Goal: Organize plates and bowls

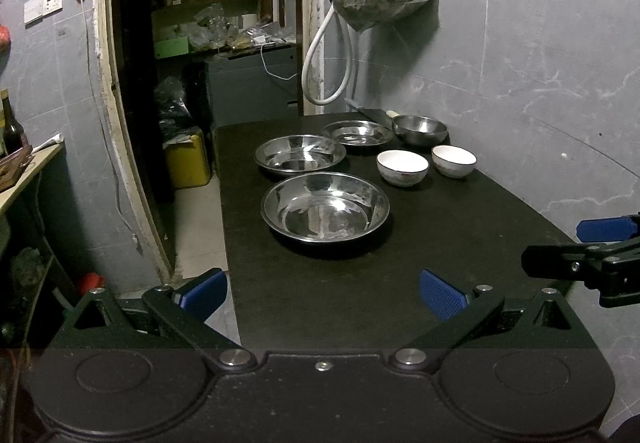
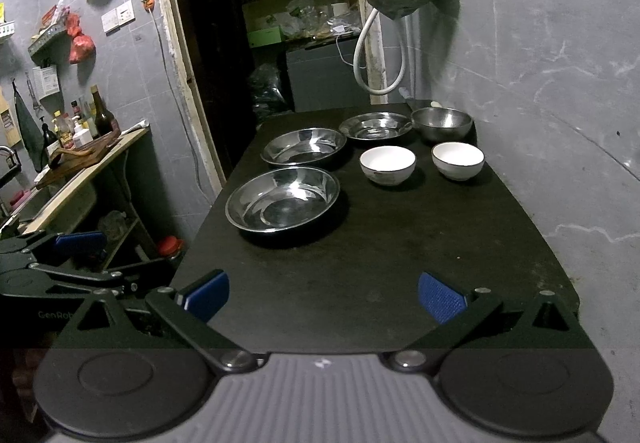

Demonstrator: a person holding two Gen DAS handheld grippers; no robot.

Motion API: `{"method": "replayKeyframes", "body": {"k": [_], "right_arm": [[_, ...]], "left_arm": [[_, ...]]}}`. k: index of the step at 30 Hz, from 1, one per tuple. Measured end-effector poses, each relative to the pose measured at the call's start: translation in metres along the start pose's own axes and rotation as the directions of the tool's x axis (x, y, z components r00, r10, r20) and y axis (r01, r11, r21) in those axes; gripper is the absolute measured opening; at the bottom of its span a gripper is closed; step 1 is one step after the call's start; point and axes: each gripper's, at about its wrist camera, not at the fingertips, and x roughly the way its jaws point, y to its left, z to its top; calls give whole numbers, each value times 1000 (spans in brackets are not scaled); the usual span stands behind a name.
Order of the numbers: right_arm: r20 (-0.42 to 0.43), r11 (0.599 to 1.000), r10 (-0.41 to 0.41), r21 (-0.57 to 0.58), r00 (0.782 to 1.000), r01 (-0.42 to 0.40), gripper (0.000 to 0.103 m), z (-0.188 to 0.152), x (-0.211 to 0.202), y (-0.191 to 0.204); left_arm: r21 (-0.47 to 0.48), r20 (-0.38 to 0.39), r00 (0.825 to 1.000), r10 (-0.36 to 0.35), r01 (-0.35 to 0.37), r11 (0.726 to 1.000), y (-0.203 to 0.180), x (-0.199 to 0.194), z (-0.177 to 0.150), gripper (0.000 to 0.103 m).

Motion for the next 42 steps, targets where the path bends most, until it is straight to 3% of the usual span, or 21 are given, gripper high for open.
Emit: {"method": "replayKeyframes", "body": {"k": [42], "right_arm": [[-36, 999, -23, 25, 999, 24, 103, 3, 8, -8]], "left_arm": [[13, -43, 999, -27, 28, 1000, -5, 22, 6, 102]]}}
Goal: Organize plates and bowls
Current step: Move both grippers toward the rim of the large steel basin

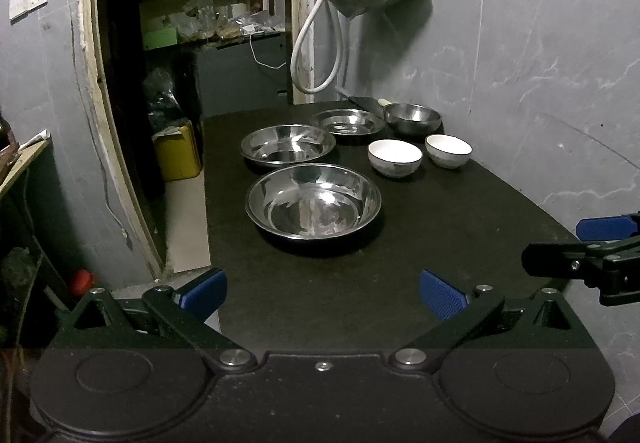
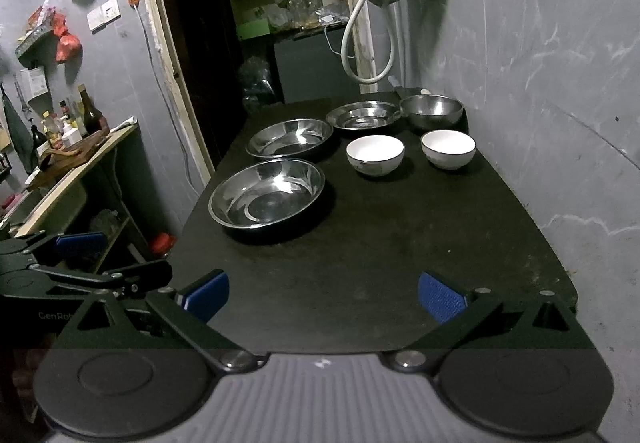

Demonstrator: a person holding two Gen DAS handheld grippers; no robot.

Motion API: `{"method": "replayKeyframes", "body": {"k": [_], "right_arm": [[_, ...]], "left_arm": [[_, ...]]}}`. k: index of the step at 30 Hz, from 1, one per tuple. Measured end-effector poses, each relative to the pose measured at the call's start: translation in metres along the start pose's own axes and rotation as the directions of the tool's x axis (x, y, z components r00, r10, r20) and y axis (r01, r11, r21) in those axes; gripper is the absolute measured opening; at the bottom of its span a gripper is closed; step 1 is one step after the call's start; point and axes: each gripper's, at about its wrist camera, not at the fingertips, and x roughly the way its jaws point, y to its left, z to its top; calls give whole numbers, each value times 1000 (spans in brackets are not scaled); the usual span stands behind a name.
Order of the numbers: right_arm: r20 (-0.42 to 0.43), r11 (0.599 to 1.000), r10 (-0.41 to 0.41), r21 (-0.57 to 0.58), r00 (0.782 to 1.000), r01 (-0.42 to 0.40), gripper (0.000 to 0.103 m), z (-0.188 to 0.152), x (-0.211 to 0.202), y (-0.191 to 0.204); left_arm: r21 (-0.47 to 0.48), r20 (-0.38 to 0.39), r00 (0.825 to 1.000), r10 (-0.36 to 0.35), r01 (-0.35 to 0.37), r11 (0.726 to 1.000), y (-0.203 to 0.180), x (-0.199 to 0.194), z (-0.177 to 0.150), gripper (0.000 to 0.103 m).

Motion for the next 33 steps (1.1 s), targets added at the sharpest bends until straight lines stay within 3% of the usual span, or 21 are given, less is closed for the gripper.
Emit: {"method": "replayKeyframes", "body": {"k": [17, 23, 28, 33], "right_arm": [[-65, 1000, -2, 22, 998, 4, 103, 6, 29, -3], [-72, 1000, 25, -6, 997, -26, 103, 19, 53, -5], [-62, 996, 78, -26, 995, -80, 103, 46, 87, -11], [-54, 989, 138, -38, 989, -140, 103, 81, 130, -16]], "left_arm": [[-8, -75, 997, -11, 10, 1000, 8, 31, 4, 102], [-71, -117, 993, 29, -37, 997, 23, 54, 13, 102], [-222, -105, 990, 91, -113, 969, 47, 81, 34, 102], [-335, -129, 975, 182, -215, 917, 69, 110, 66, 102]]}}
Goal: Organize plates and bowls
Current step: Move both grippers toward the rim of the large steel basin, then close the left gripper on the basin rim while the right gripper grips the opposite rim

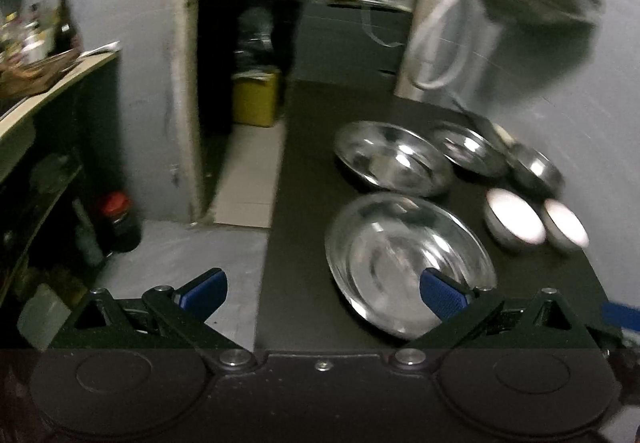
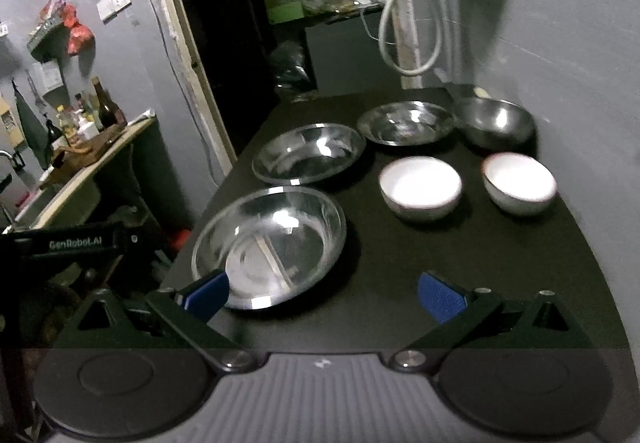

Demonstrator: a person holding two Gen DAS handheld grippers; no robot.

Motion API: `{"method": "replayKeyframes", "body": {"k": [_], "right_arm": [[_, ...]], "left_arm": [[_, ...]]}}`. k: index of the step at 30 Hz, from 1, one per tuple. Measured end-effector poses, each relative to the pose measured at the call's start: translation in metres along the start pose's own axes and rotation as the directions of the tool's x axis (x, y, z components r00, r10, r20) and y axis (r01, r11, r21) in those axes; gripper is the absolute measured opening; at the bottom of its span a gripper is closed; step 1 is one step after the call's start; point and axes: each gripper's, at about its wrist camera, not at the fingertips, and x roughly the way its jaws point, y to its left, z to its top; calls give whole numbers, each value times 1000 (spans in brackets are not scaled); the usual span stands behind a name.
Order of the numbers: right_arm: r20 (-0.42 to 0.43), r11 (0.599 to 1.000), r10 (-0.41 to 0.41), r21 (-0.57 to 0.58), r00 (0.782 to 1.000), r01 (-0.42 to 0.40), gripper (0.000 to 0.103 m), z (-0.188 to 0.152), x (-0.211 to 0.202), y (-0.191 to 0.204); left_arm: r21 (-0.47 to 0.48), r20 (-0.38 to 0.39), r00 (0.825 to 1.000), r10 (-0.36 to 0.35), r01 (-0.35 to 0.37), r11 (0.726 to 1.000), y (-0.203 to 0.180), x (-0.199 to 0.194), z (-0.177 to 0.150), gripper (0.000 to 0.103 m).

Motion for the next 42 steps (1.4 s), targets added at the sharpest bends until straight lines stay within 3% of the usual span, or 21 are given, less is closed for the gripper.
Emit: {"method": "replayKeyframes", "body": {"k": [6, 13, 24, 34, 42], "right_arm": [[-28, 999, 23, -27, 999, -24, 103, 42, 44, 0], [-76, 1000, -10, -23, 997, 9, 103, 80, 89, 5], [-84, 991, -124, 33, 989, 127, 103, 110, 158, 6], [-114, 969, -196, 130, 974, 210, 103, 121, 204, -14], [-129, 960, -212, 160, 969, 231, 92, 120, 221, -21]], "left_arm": [[-56, -19, 995, 101, -102, 993, 0, 22, 38, 102], [22, -83, 986, 142, -141, 990, 1, 59, 73, 102], [111, -135, 991, -15, 30, 993, 4, 159, 137, 102], [198, -201, 975, -99, 140, 970, -14, 236, 166, 101], [219, -243, 957, -159, 214, 952, -16, 255, 167, 82]]}}
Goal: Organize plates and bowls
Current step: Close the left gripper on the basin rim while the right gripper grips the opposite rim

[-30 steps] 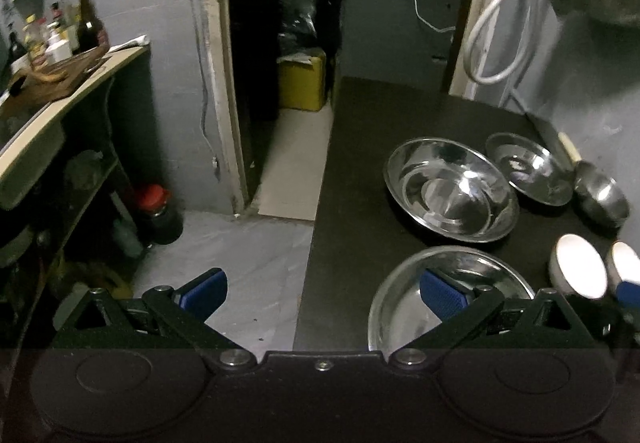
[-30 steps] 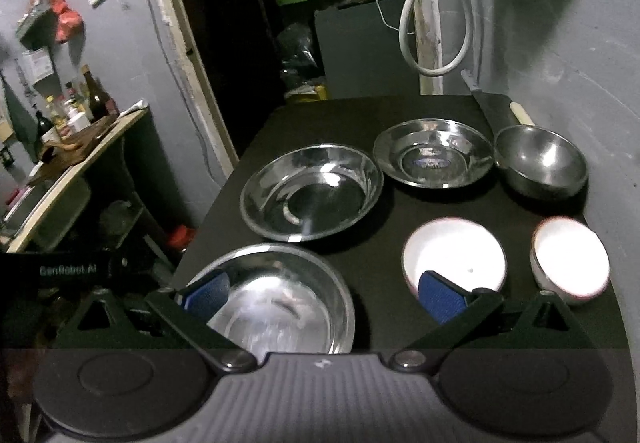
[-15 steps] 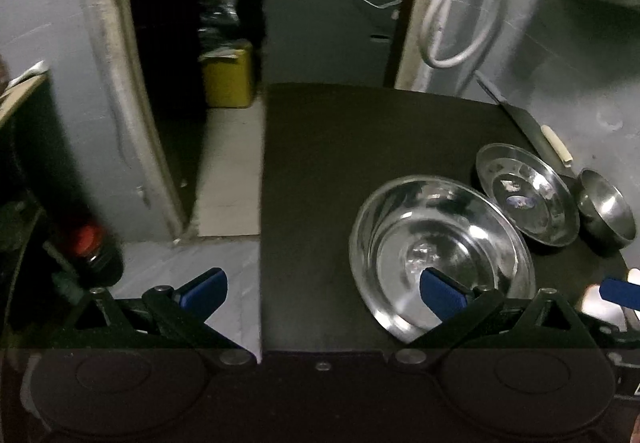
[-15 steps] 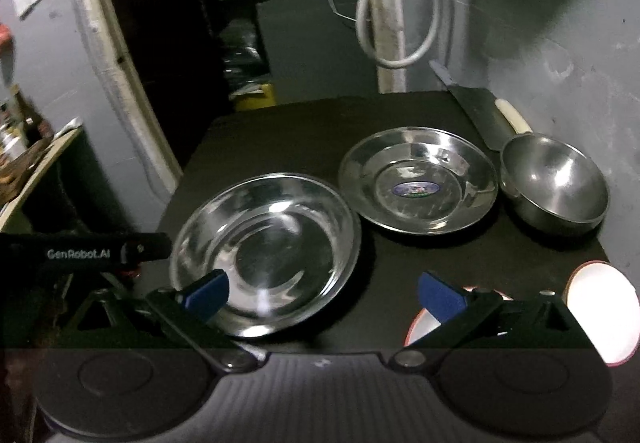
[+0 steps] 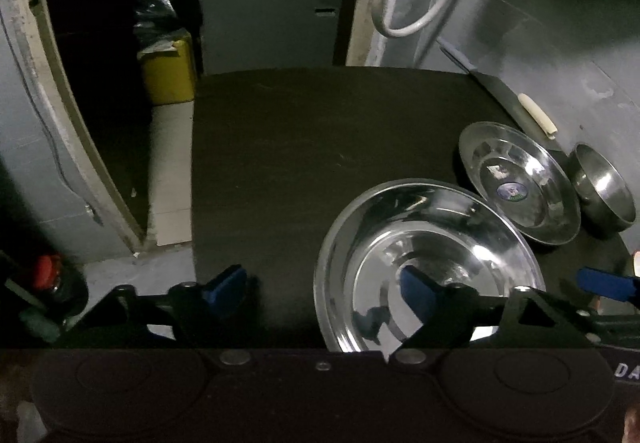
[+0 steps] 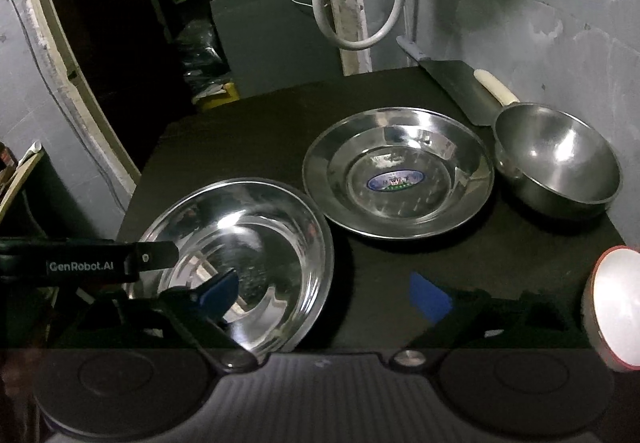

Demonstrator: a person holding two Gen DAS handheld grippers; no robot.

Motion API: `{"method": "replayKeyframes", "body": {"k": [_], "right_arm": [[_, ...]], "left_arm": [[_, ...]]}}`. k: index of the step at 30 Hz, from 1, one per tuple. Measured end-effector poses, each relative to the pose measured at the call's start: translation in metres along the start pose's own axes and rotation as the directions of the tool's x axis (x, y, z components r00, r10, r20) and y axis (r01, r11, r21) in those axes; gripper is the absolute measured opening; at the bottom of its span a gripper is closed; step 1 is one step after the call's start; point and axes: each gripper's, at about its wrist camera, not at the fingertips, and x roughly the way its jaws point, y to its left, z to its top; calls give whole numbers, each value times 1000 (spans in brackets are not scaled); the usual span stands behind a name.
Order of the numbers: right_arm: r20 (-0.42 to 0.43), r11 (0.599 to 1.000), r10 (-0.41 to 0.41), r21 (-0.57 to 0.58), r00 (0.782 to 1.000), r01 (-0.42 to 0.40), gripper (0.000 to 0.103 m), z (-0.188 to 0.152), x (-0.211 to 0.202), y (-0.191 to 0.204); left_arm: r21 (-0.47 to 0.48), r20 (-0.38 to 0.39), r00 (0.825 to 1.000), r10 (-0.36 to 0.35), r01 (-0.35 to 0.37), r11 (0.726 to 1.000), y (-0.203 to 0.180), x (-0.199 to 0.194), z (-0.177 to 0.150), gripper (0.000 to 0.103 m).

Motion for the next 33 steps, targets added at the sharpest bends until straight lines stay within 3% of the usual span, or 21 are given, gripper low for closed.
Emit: {"method": "replayKeyframes", "body": {"k": [7, 15, 28, 33], "right_arm": [[-15, 1000, -2, 8, 1000, 2, 83, -2, 8, 2], [-20, 1000, 18, 21, 1000, -17, 74, -3, 13, 2], [-19, 999, 16, 40, 1000, -15, 38, -8, 14, 0], [-15, 999, 27, 47, 1000, -27, 36, -8, 13, -2]], "left_arm": [[-18, -28, 999, -44, 44, 999, 3, 8, -3, 56], [0, -21, 999, -44, 44, 999, 1, 9, -7, 48], [19, -23, 999, -50, 50, 999, -1, 7, -9, 26], [42, -24, 999, -48, 49, 998, -5, 7, -11, 21]]}}
